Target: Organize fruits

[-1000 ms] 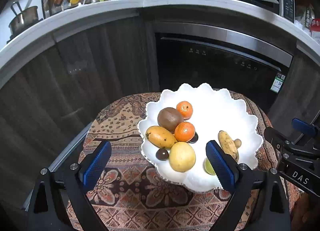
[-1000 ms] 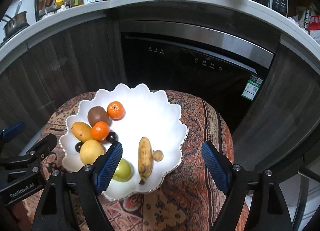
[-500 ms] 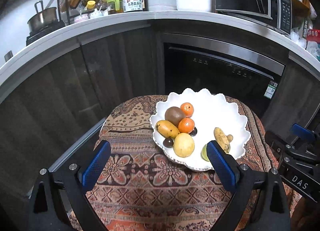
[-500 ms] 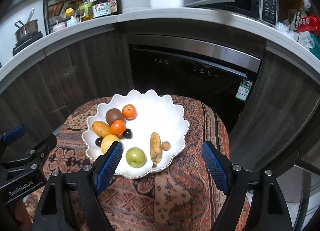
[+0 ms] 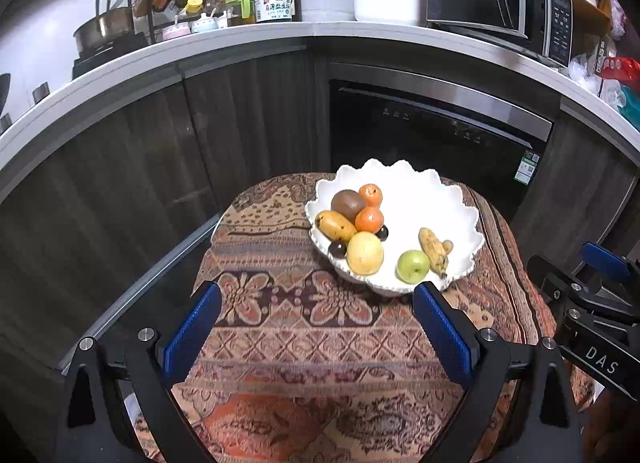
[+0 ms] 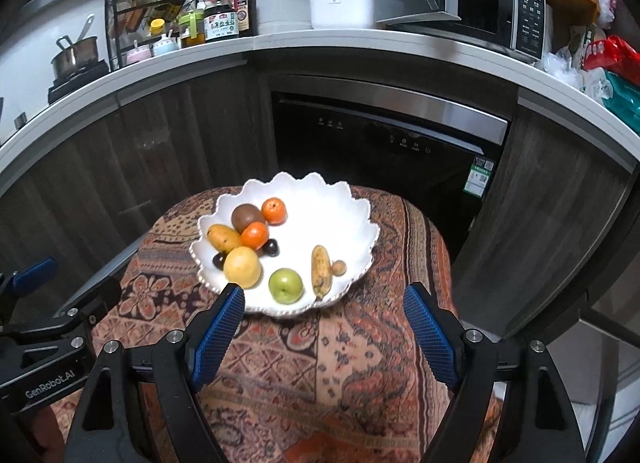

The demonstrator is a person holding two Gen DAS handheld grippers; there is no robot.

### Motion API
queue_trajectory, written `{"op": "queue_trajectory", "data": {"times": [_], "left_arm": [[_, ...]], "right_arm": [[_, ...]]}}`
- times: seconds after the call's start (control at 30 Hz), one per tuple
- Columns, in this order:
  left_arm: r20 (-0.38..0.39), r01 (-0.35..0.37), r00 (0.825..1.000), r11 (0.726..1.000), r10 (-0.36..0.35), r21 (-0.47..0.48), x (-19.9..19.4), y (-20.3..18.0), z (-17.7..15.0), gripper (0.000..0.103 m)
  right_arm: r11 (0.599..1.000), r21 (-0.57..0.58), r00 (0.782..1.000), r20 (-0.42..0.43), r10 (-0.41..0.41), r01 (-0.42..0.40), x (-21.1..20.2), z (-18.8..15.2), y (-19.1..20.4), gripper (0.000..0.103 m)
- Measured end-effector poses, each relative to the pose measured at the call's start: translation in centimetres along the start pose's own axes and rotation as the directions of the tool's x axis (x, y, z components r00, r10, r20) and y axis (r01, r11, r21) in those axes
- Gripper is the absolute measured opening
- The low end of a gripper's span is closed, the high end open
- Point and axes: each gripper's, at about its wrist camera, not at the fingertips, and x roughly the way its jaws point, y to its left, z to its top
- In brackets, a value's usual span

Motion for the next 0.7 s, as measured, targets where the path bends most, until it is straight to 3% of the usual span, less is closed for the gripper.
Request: {"op": "queue_trajectory", "data": {"times": [0.7], "left_arm": [[-0.035,0.033,0.999,0.999,-0.033,0.004,-5.4,-0.1,-5.2,0.098]], "right_arm": [[1.000,0.005,1.000,0.000,-0.025,0.025,-5.8,-5.2,-0.1,0.082]]}}
